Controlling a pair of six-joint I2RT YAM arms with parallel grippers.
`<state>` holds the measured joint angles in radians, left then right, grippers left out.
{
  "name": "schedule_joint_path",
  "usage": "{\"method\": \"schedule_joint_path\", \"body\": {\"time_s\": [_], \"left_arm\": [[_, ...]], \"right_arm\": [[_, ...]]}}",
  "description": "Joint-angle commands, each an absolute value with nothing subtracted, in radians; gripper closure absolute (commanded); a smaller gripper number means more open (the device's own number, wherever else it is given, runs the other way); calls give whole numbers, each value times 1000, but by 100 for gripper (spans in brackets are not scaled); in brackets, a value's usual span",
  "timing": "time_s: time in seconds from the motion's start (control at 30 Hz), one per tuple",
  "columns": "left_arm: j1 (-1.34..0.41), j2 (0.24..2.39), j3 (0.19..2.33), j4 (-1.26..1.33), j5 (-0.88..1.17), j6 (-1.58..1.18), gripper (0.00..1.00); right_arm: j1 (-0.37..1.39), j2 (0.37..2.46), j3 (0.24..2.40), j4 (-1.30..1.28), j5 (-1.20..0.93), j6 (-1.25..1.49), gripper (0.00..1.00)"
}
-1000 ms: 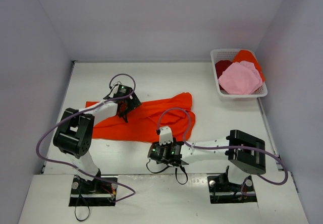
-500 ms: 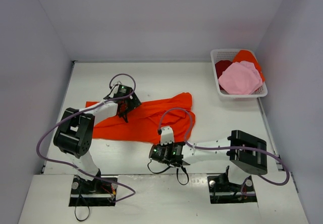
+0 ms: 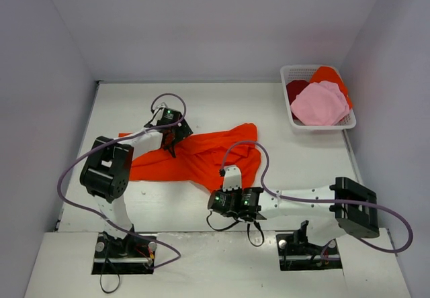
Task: Fold and stack the t-shirts
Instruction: Fold the tshirt
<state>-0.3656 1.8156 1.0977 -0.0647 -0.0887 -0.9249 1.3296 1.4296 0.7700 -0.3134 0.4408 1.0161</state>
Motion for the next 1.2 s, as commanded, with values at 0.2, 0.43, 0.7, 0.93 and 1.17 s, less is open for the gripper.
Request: {"method": "schedule_joint_path", "body": {"time_s": [0.2, 0.43, 0.7, 0.93, 1.17], "left_arm": [[-374, 1841, 1177, -60, -130, -901, 20], [-370, 1835, 1172, -78, -152, -877, 20], [-351, 1821, 1149, -78, -149, -859, 20], [-313, 1770, 1101, -84, -140, -838, 20], [-290, 1717, 1062, -92, -124, -822, 20]], "right_arm": [[1335, 1378, 767, -383, 420, 1043, 100], [1338, 1371, 768, -391, 411, 1045, 100], [1351, 1417, 810, -391, 411, 1038, 100], [1342, 1358, 819, -411, 460, 1039, 41], [1132, 1197, 814, -416, 459, 921, 32]]}}
